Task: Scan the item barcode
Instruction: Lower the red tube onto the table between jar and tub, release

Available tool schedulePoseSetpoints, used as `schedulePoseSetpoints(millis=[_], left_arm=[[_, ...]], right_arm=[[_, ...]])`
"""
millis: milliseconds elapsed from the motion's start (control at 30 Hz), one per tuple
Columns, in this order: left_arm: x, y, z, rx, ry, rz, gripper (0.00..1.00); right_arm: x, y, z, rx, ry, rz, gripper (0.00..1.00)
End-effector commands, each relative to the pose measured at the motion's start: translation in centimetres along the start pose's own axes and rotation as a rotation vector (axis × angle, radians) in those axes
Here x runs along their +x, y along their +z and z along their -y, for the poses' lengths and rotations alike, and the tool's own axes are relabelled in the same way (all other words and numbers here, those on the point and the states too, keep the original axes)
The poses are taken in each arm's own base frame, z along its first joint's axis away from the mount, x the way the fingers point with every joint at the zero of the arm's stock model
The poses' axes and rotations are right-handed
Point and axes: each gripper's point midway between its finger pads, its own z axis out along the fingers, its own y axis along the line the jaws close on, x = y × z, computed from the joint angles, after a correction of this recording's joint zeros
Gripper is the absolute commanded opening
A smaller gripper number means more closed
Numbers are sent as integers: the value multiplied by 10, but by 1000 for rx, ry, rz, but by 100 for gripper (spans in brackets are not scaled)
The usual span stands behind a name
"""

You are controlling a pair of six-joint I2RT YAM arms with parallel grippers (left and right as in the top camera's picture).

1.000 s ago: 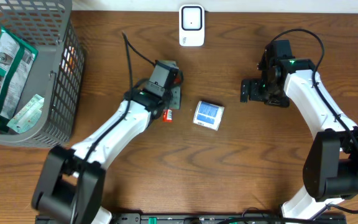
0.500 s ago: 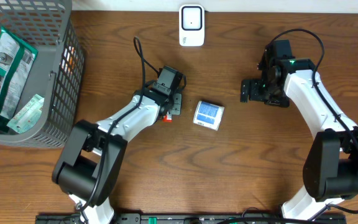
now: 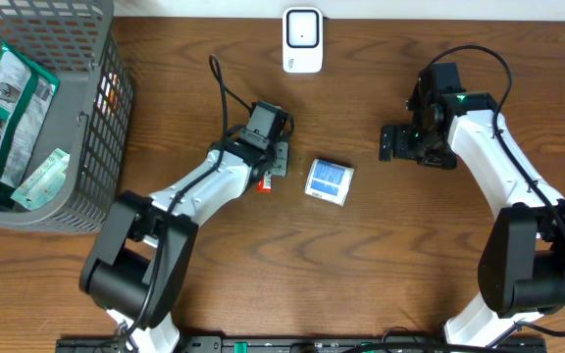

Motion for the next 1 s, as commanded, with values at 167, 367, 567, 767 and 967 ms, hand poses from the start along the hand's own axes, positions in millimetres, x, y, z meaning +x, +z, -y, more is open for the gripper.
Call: schedulePoseSetpoints(millis=[167, 367, 567, 767, 967], left_arm=[[2, 5, -4, -13, 14, -5, 8], [15, 28, -7, -26, 17, -43, 8], [3, 23, -3, -10, 14, 2, 8], [-41, -20, 5, 31, -3, 136, 8], [-89, -100, 7, 79, -5, 332, 8]], right_arm=[[-5, -7, -1, 0, -5, 24, 99], [-5, -7, -1, 0, -5, 24, 99], [-5, -7, -1, 0, -5, 24, 99], [-5, -7, -1, 0, -5, 24, 99], [-5, -7, -1, 0, -5, 24, 99]])
